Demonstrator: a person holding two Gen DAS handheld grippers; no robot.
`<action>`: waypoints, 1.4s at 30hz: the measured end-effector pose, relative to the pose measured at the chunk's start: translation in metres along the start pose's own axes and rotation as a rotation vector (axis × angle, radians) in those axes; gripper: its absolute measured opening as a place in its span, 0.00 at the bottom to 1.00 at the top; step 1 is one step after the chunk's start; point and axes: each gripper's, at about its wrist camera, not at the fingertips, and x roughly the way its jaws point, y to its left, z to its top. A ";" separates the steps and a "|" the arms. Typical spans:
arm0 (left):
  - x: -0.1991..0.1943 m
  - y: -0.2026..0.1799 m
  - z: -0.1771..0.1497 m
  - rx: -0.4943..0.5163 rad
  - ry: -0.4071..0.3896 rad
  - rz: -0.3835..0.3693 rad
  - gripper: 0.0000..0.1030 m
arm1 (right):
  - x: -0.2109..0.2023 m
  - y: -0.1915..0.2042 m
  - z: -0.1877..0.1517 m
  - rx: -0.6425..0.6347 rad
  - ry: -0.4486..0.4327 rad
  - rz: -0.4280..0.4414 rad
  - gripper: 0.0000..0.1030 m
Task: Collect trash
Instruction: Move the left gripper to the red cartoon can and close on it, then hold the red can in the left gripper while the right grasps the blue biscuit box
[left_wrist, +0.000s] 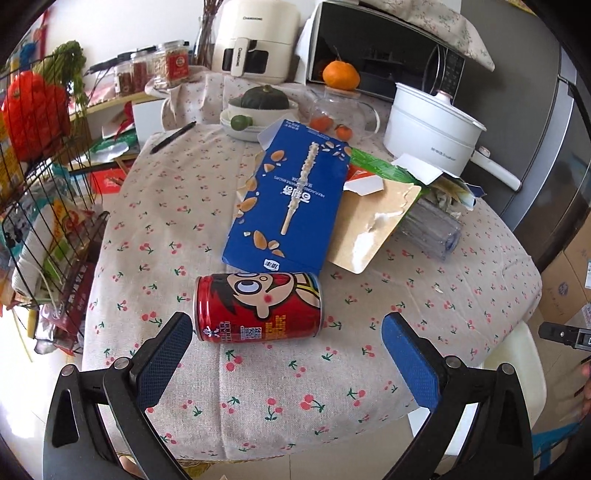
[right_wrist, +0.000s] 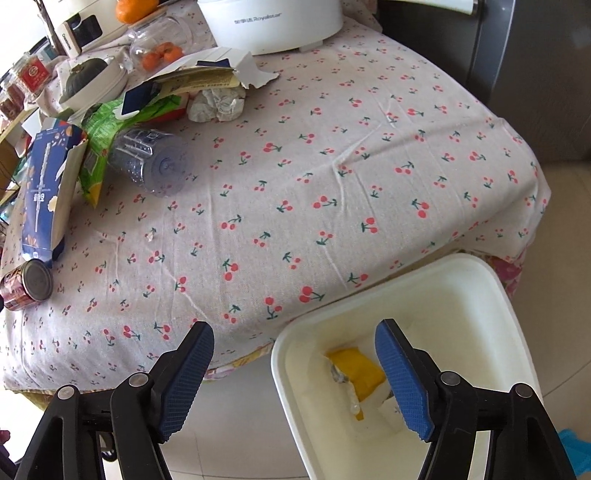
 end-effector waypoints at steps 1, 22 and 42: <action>0.005 0.002 0.000 -0.012 0.005 0.002 1.00 | 0.001 0.002 0.001 0.001 0.002 0.002 0.75; 0.044 0.023 0.010 -0.095 0.051 -0.085 0.89 | 0.007 0.072 0.025 -0.030 -0.025 0.082 0.75; -0.061 0.149 0.026 -0.138 -0.059 -0.002 0.89 | 0.053 0.271 0.051 -0.120 -0.114 0.286 0.86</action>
